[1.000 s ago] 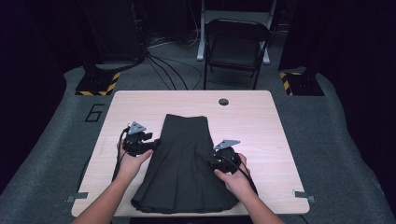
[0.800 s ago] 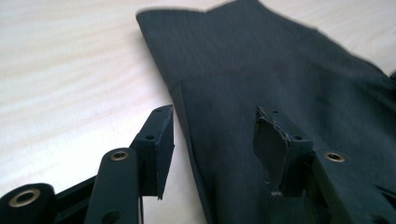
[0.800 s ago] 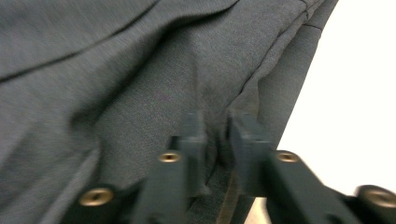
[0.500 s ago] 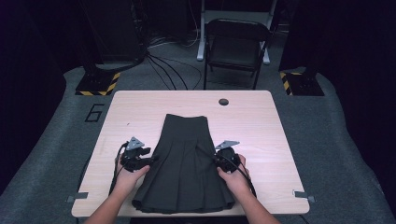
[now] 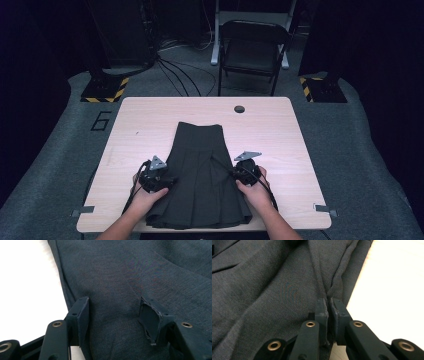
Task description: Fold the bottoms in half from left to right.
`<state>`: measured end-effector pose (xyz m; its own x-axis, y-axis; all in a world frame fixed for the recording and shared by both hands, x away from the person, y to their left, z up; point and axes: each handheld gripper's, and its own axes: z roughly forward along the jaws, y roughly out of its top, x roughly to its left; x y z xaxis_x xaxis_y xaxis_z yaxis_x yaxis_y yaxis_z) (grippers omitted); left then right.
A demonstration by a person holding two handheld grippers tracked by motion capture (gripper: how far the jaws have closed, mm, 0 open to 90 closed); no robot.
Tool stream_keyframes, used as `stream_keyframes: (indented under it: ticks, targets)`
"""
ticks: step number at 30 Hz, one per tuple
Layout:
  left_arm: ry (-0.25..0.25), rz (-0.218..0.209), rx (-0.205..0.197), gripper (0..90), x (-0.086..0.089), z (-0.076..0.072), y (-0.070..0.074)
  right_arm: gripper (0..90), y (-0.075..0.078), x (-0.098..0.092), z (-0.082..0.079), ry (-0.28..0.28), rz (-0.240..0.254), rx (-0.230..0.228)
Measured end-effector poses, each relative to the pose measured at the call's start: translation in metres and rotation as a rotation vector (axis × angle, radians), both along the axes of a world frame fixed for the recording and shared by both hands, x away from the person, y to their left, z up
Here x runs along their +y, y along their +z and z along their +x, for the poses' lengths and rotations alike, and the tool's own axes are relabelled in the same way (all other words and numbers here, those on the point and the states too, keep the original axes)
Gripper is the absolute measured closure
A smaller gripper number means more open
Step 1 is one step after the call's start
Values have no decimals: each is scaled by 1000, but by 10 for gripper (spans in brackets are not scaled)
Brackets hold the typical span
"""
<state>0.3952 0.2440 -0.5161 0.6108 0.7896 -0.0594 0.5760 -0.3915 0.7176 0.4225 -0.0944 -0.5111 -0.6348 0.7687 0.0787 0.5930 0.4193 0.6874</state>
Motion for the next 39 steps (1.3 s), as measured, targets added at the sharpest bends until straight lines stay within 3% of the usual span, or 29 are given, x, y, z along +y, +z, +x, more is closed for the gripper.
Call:
stream_keyframes:
  ticks: [5,6,8,16,24,26,33,39]
  targets:
    - [-17,3,-9,418,-6,-3,-1,839,2,-3,0,-16,-19,7]
    - [-19,6,-2,418,-7,-3,0,839,2,-6,1,12,-39,-4]
    - [-27,3,-3,418,-8,-4,0,840,3,-5,-1,-6,-30,17]
    - [-44,-11,0,418,-13,-7,-1,849,6,-11,-10,28,-74,20]
    - [-59,-10,2,419,-16,-10,-1,841,8,-17,-15,38,-71,57]
    - [-57,-8,3,418,-16,-10,-1,791,11,-17,-14,26,-59,62]
    - [-63,-8,7,418,-15,-9,-1,700,37,-8,5,-12,-21,19]
    - [-58,-10,3,418,-16,-9,-1,603,40,6,32,-72,9,20]
